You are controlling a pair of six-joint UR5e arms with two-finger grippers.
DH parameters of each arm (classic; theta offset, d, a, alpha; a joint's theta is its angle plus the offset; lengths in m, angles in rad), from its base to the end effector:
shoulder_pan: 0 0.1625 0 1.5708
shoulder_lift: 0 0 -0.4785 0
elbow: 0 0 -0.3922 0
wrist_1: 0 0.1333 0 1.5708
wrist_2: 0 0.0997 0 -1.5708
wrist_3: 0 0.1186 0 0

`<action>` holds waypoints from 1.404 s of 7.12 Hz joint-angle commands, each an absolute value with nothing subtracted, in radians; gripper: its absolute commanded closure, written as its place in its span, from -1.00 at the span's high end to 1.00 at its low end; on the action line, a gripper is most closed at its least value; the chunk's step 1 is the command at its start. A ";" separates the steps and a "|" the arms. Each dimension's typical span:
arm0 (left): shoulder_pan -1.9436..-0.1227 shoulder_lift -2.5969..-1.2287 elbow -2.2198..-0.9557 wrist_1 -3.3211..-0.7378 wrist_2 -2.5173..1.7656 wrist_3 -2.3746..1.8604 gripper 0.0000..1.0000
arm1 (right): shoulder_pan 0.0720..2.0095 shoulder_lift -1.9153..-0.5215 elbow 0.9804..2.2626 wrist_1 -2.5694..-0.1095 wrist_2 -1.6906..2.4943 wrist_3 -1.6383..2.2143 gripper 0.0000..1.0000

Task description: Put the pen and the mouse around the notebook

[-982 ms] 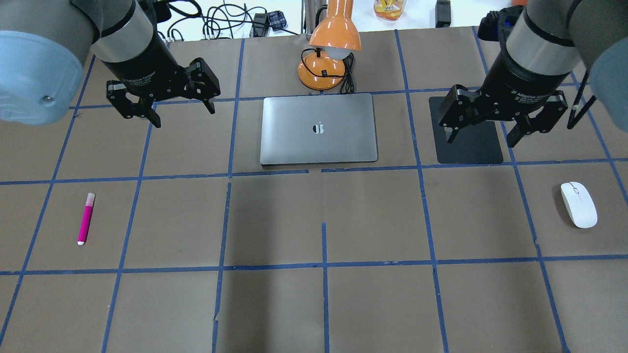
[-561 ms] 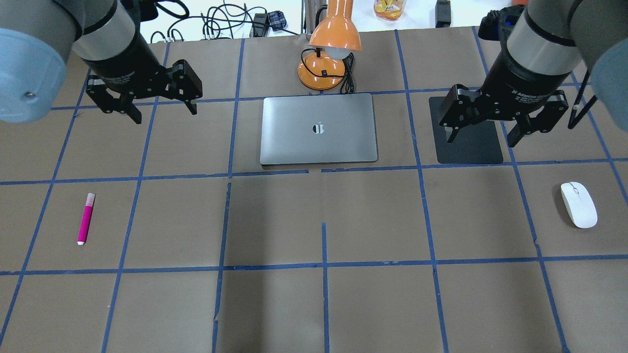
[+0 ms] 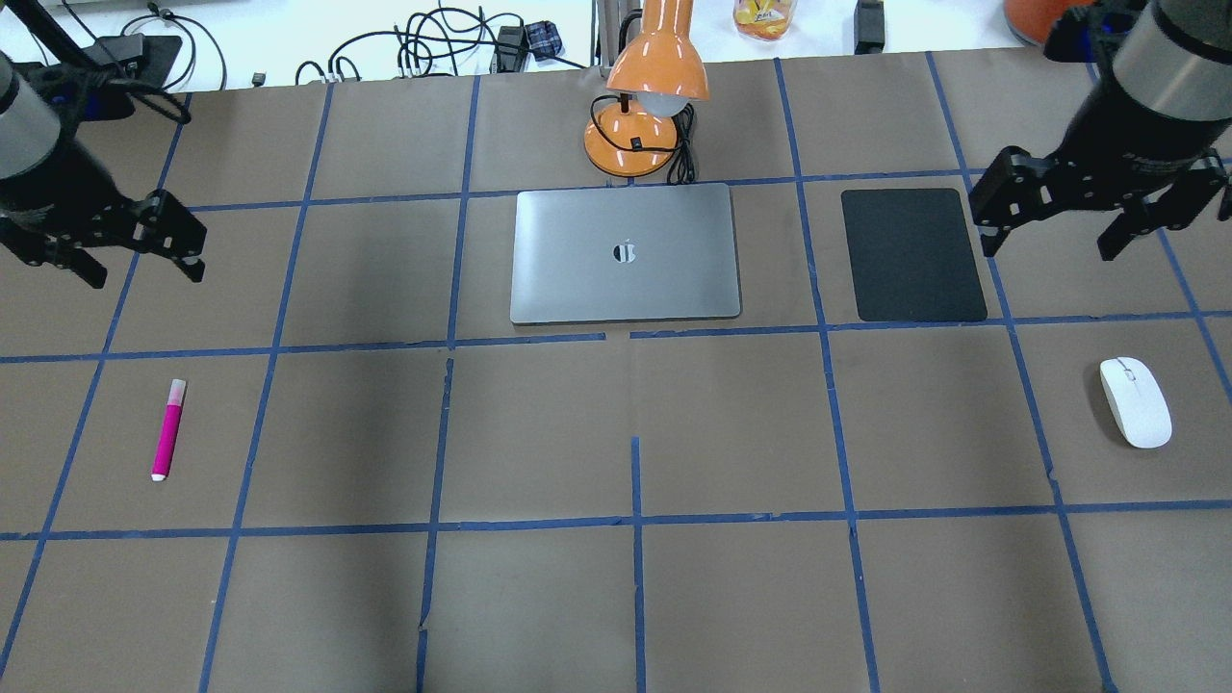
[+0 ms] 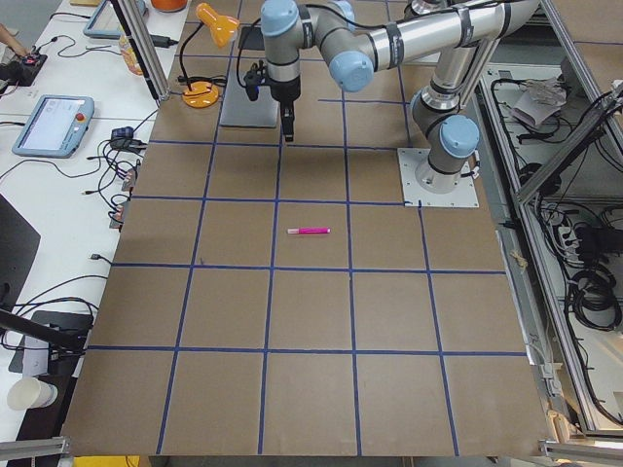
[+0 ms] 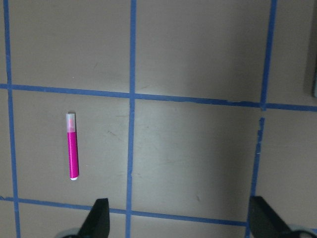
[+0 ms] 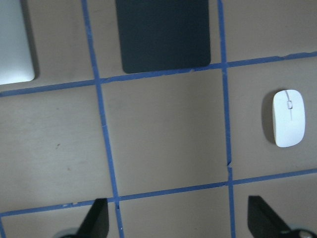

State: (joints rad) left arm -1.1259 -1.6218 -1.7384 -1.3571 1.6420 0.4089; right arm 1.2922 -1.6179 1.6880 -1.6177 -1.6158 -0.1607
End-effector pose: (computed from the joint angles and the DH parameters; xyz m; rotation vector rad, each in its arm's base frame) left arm 0.1052 -0.5108 0.4365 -0.0551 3.0779 0.0523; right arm -0.0050 -0.4829 0.4922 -0.1820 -3.0970 -0.0503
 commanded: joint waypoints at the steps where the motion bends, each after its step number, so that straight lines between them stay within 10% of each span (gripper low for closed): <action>1: -0.936 -1.696 -1.968 -0.959 1.594 0.692 1.00 | 1.139 -1.495 1.783 -1.870 -1.621 -0.383 1.00; 7: -0.859 -1.890 -2.089 -0.749 1.560 0.669 0.94 | 0.957 -1.281 1.904 -2.169 -1.625 -0.656 1.00; 8: -0.859 -1.897 -2.089 -0.749 1.562 0.669 0.72 | 0.931 -1.246 1.913 -2.171 -1.624 -0.701 1.00; 10: -0.859 -1.902 -2.088 -0.749 1.563 0.669 -0.64 | 0.916 -1.214 1.920 -2.171 -1.627 -0.704 1.00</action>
